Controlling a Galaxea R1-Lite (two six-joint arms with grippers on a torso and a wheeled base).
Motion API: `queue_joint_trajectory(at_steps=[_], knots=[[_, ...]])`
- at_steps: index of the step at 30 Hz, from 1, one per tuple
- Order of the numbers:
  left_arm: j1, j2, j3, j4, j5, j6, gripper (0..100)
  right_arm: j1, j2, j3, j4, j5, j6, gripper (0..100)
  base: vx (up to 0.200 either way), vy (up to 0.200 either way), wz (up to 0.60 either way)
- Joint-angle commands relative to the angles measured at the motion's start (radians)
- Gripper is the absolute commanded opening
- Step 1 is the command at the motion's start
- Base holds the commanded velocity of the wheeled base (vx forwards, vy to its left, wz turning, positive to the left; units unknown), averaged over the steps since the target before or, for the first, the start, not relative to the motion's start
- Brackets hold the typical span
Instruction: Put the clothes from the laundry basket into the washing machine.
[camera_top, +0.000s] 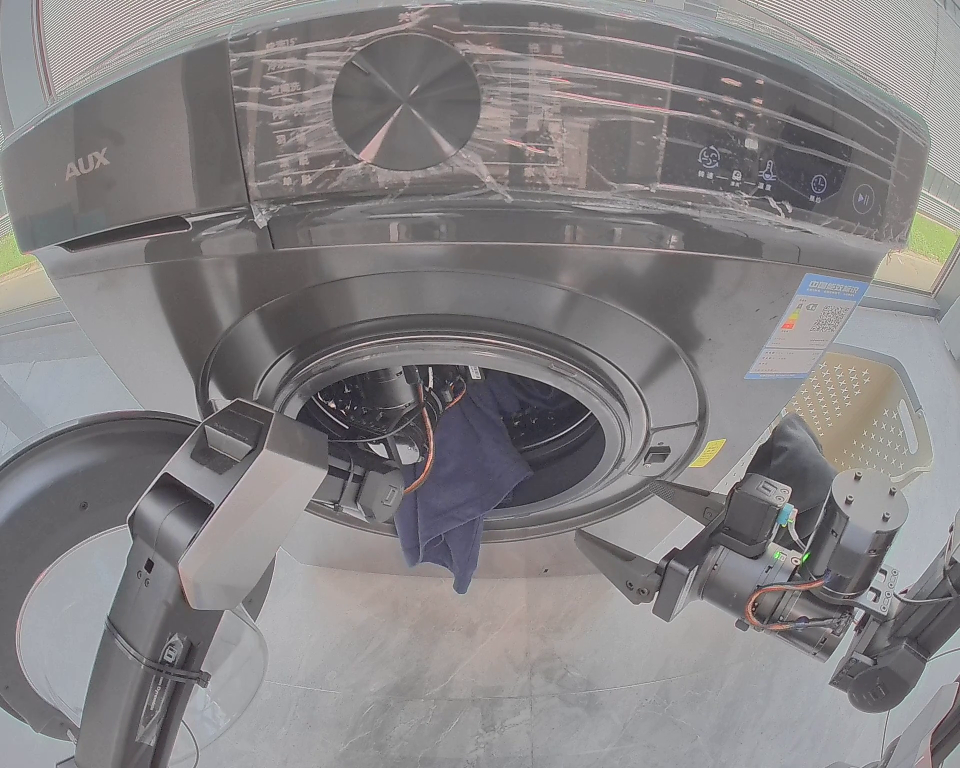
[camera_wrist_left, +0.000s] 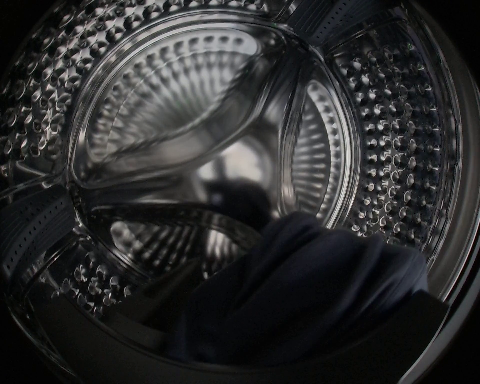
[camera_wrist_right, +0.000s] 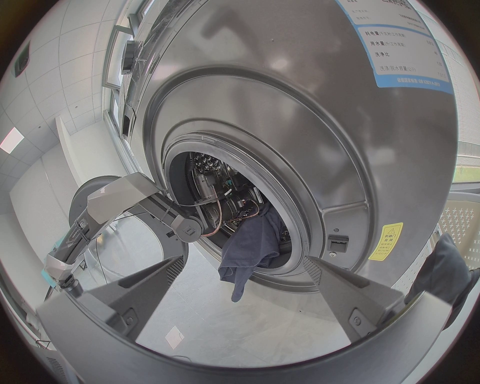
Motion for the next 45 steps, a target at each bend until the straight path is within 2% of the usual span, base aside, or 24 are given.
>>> queue_joint_trajectory(at_steps=[1, 3, 5, 9, 13, 15, 19, 26, 33, 34, 41, 45], knots=[[-0.003, -0.069, 0.110, 0.052, 0.022, -0.031, 100, 0.001, 0.005, 0.000, -0.001, 0.000, 0.000, 100, 0.000, 0.000, 0.00], [-0.011, -0.146, 0.217, 0.104, 0.020, -0.053, 100, 0.001, 0.006, 0.000, -0.001, 0.000, 0.000, 100, 0.000, 0.000, 0.00], [-0.026, -0.198, 0.290, 0.150, 0.009, -0.059, 100, 0.001, 0.006, 0.000, -0.001, 0.000, 0.000, 100, 0.000, 0.000, 0.00], [-0.056, -0.300, 0.425, 0.281, -0.007, -0.054, 100, 0.002, 0.008, -0.002, -0.001, 0.000, 0.000, 100, 0.000, 0.000, 0.00], [-0.073, -0.339, 0.480, 0.362, -0.010, -0.047, 100, 0.002, 0.012, -0.002, -0.001, 0.000, 0.002, 100, 0.000, 0.000, 0.00], [-0.089, -0.367, 0.529, 0.427, -0.010, -0.033, 100, 0.005, 0.012, 0.000, -0.001, 0.000, 0.002, 100, 0.000, 0.000, 0.00], [-0.100, -0.390, 0.578, 0.505, -0.009, -0.013, 100, 0.008, 0.014, 0.000, -0.001, 0.000, 0.003, 100, 0.000, 0.000, 0.00], [-0.103, -0.405, 0.616, 0.611, -0.007, -0.007, 100, 0.008, 0.014, 0.000, -0.001, 0.000, 0.005, 100, 0.000, 0.000, 0.00], [-0.094, -0.375, 0.616, 0.627, -0.007, -0.005, 100, 0.010, 0.023, 0.000, -0.001, 0.000, 0.005, 100, 0.000, 0.000, 0.00], [-0.092, -0.367, 0.612, 0.626, -0.007, -0.005, 0, 0.010, 0.023, -0.002, -0.001, 0.000, 0.006, 100, 0.000, 0.000, 0.00], [-0.091, -0.344, 0.592, 0.611, -0.010, -0.008, 0, 0.013, 0.023, -0.005, -0.001, 0.000, 0.009, 100, 0.000, 0.000, 0.00], [-0.096, -0.326, 0.527, 0.581, -0.012, -0.033, 0, 0.013, 0.022, -0.007, -0.001, 0.000, 0.009, 100, 0.000, 0.000, 0.00]])
